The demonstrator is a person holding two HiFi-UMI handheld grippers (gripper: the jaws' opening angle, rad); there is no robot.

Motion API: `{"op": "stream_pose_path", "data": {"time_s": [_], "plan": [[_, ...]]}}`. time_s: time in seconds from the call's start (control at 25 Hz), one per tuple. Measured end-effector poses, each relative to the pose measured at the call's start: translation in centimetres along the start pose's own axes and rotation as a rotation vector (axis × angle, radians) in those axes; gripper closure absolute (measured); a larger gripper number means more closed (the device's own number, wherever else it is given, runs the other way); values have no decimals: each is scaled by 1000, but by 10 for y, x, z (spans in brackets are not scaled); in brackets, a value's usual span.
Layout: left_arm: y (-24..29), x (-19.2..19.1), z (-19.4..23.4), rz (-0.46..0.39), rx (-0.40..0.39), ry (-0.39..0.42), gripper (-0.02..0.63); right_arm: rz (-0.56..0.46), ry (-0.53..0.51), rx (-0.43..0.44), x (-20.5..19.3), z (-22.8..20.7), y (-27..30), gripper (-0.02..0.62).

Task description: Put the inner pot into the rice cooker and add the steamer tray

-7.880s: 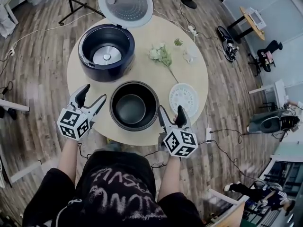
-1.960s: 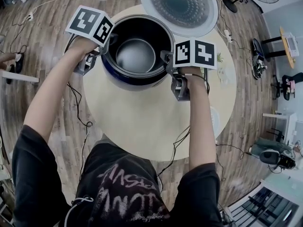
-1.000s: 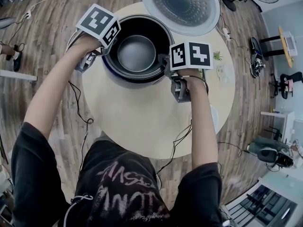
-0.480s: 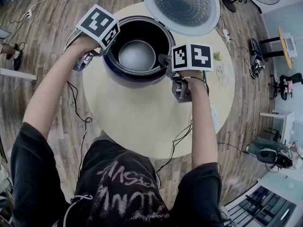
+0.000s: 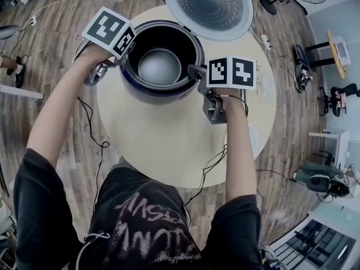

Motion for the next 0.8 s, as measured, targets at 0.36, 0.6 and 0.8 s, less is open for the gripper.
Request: {"op": "stream_pose_path", "data": {"time_s": [0.36, 0.6, 0.8], "plan": [[-30, 20, -11, -170, 23, 0, 500, -171, 10, 67, 3, -2, -41, 482], [-51, 38, -40, -294, 34, 63, 595, -311, -37, 26, -5, -11, -79, 583], [-71, 62, -72, -456, 31, 135, 595, -474, -54, 21, -11, -15, -120, 591]]}}
Point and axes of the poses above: the fingertips, and each gripper's own axes: y forward along the fingers, z to its left, x out of its top, the point moved 1 cm from there along -y, backward along the fingers, and after that the axes turned 15 degrees about y, right-handed, at the moved point
